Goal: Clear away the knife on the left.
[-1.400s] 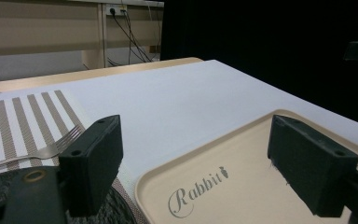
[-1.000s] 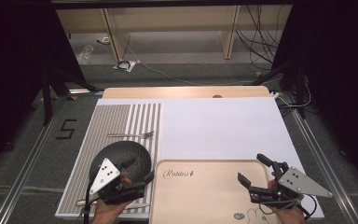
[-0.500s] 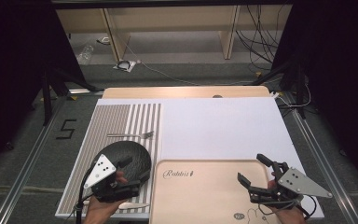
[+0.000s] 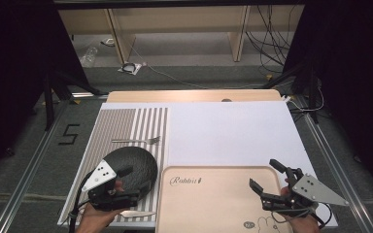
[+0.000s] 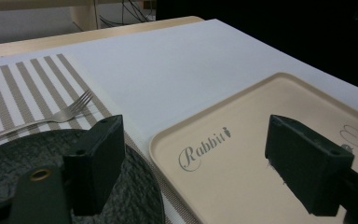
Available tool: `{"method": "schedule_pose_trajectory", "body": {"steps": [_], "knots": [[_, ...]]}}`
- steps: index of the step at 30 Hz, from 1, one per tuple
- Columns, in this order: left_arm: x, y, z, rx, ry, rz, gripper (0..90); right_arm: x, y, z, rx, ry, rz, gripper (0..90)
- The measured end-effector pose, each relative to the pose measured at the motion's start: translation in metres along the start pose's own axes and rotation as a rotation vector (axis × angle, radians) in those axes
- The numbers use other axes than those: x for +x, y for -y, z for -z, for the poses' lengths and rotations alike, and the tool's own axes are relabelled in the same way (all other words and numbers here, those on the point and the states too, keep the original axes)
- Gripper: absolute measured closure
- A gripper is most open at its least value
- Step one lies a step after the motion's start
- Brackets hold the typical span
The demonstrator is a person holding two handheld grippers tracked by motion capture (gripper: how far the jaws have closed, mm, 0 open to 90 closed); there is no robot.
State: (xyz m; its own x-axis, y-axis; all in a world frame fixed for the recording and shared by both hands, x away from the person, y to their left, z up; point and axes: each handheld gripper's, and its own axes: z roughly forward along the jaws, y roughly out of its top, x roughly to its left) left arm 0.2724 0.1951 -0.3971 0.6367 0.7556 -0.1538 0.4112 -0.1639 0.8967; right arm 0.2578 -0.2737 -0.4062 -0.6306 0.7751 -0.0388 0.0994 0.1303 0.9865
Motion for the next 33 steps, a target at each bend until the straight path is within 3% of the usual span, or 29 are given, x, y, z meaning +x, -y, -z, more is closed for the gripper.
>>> {"method": "schedule_pose_trajectory", "body": {"steps": [6, 9, 16, 22, 30, 33], "knots": [[0.007, 0.003, 0.006, 0.055, -0.015, -0.005, 19.9, 0.001, 0.0, -0.001, 0.002, -0.001, -0.001, 15.5], [0.007, 0.005, 0.007, 0.096, -0.033, -0.032, 19.9, 0.001, 0.0, -0.001, 0.002, -0.002, -0.001, 15.5], [0.01, 0.007, 0.008, 0.204, -0.031, -0.081, 19.9, 0.001, 0.001, -0.001, 0.003, -0.007, -0.005, 15.6], [0.014, 0.009, 0.01, 0.258, -0.041, -0.097, 19.9, 0.001, 0.001, -0.001, 0.005, -0.009, -0.004, 15.6], [0.021, 0.015, 0.017, 0.36, -0.056, -0.12, 20.0, 0.002, 0.001, -0.003, 0.013, -0.013, -0.004, 15.7], [0.022, 0.019, 0.018, 0.414, -0.066, -0.146, 20.0, 0.002, 0.001, -0.003, 0.013, -0.014, -0.005, 15.8]]}}
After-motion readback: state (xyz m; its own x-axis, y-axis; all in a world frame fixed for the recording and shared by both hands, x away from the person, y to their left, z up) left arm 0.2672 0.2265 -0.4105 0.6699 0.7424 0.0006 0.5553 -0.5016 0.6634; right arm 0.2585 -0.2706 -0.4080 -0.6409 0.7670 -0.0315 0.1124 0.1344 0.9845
